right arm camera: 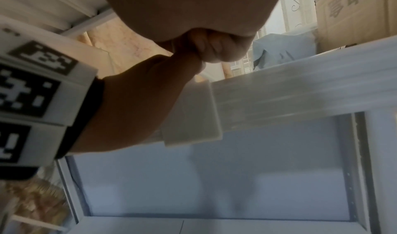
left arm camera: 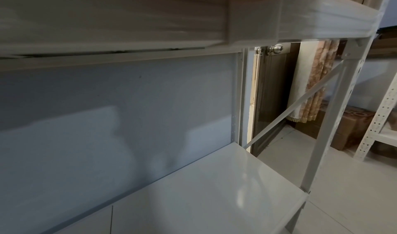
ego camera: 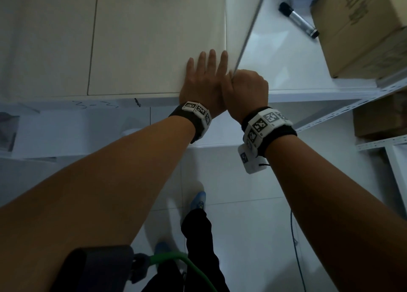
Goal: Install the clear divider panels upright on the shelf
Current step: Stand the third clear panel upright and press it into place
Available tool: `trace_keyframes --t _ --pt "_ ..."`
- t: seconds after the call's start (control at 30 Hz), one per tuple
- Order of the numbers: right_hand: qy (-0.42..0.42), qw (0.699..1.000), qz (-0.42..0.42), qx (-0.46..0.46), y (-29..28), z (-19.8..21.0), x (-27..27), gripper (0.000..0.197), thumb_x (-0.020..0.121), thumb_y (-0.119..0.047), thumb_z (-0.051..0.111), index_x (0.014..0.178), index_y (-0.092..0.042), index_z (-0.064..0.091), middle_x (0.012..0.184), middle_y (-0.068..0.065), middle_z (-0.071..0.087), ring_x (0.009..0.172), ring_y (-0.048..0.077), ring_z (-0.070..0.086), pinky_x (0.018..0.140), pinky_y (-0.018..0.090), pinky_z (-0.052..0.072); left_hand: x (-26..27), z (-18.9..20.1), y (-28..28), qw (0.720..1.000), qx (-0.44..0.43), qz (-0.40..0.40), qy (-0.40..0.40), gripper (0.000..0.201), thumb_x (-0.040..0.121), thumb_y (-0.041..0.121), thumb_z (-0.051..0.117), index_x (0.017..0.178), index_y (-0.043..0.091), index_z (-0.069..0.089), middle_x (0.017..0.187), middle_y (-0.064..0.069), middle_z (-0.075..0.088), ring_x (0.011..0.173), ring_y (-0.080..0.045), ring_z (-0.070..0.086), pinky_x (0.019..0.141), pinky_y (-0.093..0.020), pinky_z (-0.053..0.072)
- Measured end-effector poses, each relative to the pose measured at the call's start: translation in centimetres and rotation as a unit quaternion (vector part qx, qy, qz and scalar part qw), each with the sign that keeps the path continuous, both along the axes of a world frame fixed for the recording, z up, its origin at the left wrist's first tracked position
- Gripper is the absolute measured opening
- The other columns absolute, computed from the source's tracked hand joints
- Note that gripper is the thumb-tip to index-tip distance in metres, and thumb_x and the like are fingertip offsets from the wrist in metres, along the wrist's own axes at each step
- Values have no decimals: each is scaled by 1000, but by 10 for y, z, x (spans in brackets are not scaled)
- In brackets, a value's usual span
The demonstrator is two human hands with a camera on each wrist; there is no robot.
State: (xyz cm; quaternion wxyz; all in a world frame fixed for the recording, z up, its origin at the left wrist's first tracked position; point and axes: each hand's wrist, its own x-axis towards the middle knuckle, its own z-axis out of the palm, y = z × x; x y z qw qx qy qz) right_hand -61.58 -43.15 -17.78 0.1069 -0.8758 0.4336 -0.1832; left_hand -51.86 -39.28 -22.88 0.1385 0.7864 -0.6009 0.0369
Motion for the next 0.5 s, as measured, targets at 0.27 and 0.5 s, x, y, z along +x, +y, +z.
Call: trace_keyframes --t 0.27,0.5 --pt "-30 996 2 84 -1 6 0 50 88 -37 30 59 -4 54 59 9 57 57 29 54 60 38 48 0 -4 -1 1000 -25 -7 4 68 96 43 26 147 -1 35 146 -18 49 134 -47 43 110 -62 31" --pt "-24 991 -31 128 -8 8 0 34 79 -40 47 60 -13 53 57 3 57 53 22 55 52 30 46 -3 -6 -4 999 -33 12 7 68 97 47 26 147 2 38 145 -15 51 135 -45 42 112 -60 29"
